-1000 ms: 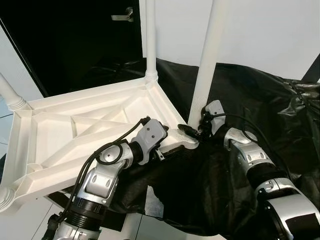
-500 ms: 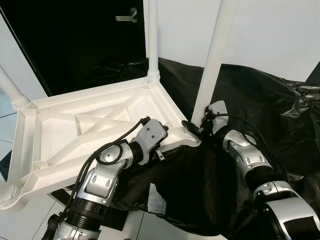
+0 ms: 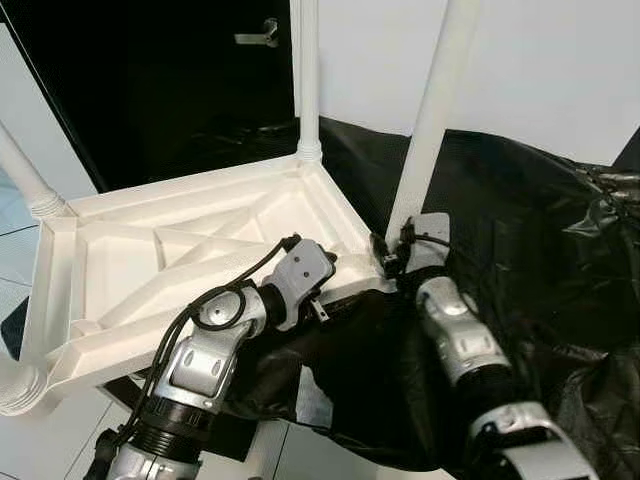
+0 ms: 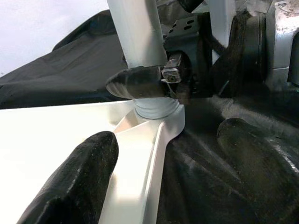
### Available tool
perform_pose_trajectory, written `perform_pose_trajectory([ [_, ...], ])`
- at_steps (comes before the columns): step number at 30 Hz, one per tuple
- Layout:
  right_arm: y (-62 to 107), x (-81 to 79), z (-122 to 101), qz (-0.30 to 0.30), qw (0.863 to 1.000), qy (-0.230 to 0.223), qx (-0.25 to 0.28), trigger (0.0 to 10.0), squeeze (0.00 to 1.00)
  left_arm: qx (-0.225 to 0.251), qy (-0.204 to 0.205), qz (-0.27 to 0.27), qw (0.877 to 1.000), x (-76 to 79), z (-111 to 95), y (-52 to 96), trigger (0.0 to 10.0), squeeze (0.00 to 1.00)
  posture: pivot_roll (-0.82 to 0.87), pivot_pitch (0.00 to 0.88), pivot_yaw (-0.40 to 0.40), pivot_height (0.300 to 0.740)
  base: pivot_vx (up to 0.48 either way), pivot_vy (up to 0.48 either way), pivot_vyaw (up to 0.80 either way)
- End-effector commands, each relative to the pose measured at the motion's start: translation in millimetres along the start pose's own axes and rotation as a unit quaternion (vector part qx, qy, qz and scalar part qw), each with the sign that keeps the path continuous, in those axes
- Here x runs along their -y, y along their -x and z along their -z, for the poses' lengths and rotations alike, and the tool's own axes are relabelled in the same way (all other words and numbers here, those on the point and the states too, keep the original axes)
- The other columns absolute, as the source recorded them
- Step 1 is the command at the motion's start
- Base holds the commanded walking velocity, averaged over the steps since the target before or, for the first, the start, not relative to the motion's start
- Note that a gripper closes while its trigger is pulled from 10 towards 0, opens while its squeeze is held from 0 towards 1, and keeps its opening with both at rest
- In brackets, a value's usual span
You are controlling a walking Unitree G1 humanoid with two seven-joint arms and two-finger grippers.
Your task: Building children table
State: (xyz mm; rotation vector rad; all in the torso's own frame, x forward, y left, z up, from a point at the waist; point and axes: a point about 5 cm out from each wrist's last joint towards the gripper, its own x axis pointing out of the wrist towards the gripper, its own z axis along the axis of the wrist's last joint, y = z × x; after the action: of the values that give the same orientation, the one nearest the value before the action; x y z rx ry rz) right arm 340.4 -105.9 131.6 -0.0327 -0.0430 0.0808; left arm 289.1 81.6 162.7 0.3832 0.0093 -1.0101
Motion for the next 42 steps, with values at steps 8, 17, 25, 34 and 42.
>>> perform_pose_trajectory([
  [8,9.7,-5.0,10.1,0.006,0.999,-0.011,-0.030,10.0,0.00,-0.007,-0.003,-0.027,1.000,2.3,1.9,-2.7,10.0,0.00,0.01,0.000,-0.044,0.740,0.000,0.000,0.00],
  [17,14.2,-6.6,-0.2,-0.022,1.000,-0.010,0.001,10.0,1.00,-0.006,-0.004,-0.032,0.999,1.6,1.5,-2.9,10.0,0.00,0.00,0.000,-0.046,0.740,0.000,0.000,0.00],
  [25,25.9,9.8,-6.5,-0.109,0.993,-0.014,0.036,10.0,1.00,-0.006,-0.007,-0.038,0.999,0.3,2.7,1.5,10.0,0.00,0.01,0.000,-0.045,0.740,0.000,0.000,0.00],
  [34,20.1,30.8,-4.4,-0.209,0.977,0.018,0.025,10.0,0.00,-0.006,-0.009,-0.033,0.999,0.7,2.9,1.9,10.0,0.00,0.01,0.000,-0.022,0.740,0.000,0.000,0.00],
  [42,-8.8,33.8,-6.3,-0.291,0.955,0.062,-0.009,10.0,0.00,-0.004,-0.015,-0.032,0.999,-1.7,0.8,-0.1,10.0,0.00,0.03,0.000,-0.021,0.740,0.000,0.000,0.00],
])
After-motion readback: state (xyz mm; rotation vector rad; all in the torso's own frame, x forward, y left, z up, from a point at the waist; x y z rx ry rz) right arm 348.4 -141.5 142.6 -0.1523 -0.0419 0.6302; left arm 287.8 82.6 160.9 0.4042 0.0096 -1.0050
